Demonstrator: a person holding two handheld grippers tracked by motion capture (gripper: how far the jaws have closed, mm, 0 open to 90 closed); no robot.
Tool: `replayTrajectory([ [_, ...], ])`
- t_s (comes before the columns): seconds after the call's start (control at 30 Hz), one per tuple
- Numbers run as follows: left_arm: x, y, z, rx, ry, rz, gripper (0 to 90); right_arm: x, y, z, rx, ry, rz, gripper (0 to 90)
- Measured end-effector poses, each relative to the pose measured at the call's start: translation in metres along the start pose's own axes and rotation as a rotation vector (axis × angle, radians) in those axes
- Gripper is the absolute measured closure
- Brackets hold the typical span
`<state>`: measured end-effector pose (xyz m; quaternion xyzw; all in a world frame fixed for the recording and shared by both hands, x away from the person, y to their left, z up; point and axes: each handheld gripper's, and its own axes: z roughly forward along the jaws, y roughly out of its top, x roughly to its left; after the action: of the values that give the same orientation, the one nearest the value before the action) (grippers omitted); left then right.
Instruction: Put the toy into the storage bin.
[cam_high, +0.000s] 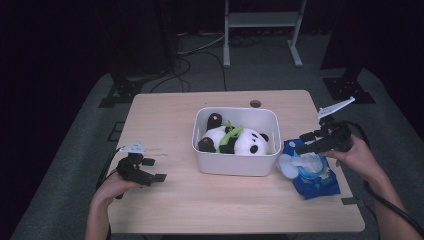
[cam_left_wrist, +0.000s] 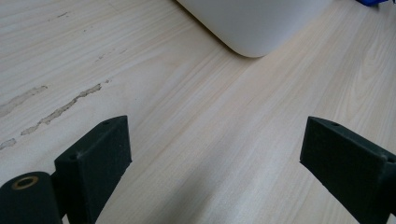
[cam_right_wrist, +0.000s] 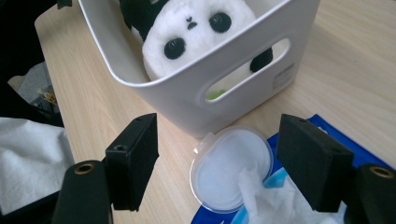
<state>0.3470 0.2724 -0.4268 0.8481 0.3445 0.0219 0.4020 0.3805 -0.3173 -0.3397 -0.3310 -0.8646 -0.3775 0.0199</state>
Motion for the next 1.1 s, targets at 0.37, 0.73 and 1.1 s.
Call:
replayTrajectory([
  [0.37, -0.001, 0.001, -0.001, -0.002, -0.001, 0.006, 7.6, 0.003, -0.020, 0.009, -0.003, -0.007, 0.015, 28.2],
  [0.73, -0.001, 0.001, -0.003, -0.007, 0.006, 0.008, 7.6, 0.006, -0.037, 0.012, -0.031, -0.011, 0.033, 28.5],
  [1.1, -0.002, 0.001, -0.005, -0.011, 0.008, 0.008, 7.6, 0.011, -0.054, 0.015, -0.067, -0.022, 0.050, 28.4],
])
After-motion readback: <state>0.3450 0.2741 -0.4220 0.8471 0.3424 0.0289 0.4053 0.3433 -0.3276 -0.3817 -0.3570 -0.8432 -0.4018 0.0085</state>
